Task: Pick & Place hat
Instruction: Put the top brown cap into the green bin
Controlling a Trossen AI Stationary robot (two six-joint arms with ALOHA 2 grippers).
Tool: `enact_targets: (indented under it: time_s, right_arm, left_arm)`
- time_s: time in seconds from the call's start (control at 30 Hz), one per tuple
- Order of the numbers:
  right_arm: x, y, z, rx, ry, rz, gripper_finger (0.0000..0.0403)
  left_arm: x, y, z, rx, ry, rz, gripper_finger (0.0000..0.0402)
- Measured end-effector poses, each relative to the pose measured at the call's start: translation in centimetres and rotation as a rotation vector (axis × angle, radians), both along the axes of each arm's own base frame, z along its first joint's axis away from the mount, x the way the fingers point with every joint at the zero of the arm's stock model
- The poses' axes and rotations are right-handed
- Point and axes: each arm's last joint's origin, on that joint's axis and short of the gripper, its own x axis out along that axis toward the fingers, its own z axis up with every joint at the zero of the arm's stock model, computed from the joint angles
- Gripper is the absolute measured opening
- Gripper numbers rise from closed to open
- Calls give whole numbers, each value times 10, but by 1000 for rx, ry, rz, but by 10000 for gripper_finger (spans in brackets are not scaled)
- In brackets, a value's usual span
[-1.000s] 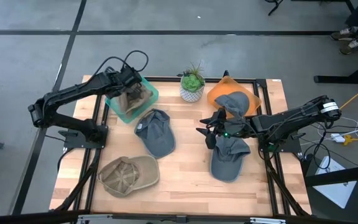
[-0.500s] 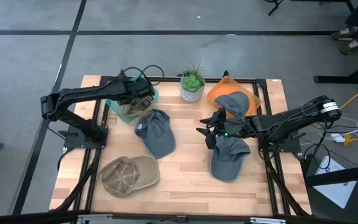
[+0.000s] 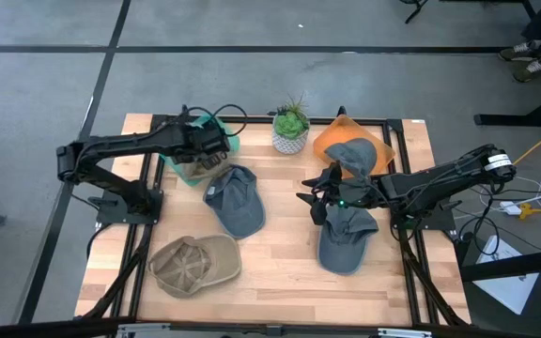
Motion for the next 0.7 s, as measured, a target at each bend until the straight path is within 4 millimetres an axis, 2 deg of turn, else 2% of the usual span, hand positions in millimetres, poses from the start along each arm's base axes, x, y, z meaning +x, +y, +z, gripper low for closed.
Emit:
enact_targets:
  time_s: [0.13,0.33,0.47,0.57,0.7]
  right_arm:
    - [0,0,0,0,0,0,217]
    - [0,0,0,-1,5,0,217]
    - [0,0,-1,-1,6,0,217]
    - [0,0,-1,-1,6,0,217]
    - [0,0,-1,0,7,0,217]
  left_arm:
    - [-12,-2,9,86,56,18,13]
    - [-15,0,13,197,127,12,13]
    - [-15,0,13,201,128,13,13]
    - [-16,-1,7,159,119,10,13]
    - [-18,-4,-11,86,115,13,13]
